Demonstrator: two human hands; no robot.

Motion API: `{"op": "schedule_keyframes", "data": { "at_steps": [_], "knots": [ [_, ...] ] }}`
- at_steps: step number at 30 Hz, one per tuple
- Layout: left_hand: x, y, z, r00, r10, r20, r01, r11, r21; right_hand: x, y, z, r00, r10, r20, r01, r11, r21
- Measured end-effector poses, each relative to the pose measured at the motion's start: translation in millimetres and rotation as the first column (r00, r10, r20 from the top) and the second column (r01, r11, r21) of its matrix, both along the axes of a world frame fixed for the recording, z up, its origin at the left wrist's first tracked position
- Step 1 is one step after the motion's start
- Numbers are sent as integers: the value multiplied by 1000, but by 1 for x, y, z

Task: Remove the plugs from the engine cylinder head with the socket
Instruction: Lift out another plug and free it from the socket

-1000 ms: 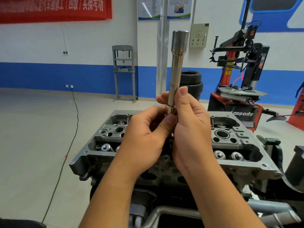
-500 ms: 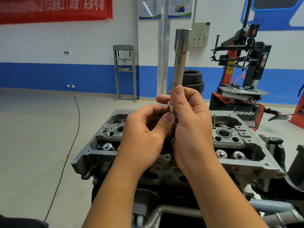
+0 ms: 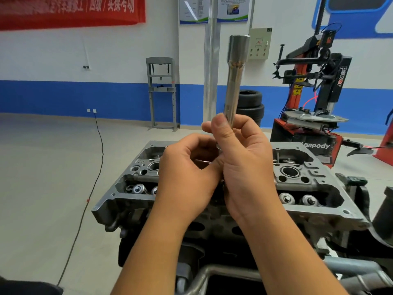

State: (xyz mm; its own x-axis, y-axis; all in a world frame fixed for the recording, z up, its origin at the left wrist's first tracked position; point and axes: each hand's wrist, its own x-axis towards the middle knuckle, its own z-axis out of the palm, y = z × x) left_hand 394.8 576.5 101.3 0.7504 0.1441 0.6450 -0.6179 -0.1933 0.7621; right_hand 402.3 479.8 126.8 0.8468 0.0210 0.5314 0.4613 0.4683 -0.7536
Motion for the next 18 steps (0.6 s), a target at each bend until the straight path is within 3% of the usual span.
{"op": "schedule_keyframes", "data": {
  "at_steps": [3,6,14,18],
  "knots": [
    [-2,1,2,991,-127,-30,128,990,56,0,-1,1,1000,-13,8,13,1000,6],
    [-3,6,2,958,-273,-86,275,961,19,0,-1,1,999,-30,21,30,1000,5],
    [0,4,-1,998,60,-20,-59,998,26,3,-1,-2,1000,9,-7,-9,1000,20],
    [-3,7,1,996,-79,-40,81,994,71,4,-2,-4,998,-62,19,62,998,-25]
  ]
}}
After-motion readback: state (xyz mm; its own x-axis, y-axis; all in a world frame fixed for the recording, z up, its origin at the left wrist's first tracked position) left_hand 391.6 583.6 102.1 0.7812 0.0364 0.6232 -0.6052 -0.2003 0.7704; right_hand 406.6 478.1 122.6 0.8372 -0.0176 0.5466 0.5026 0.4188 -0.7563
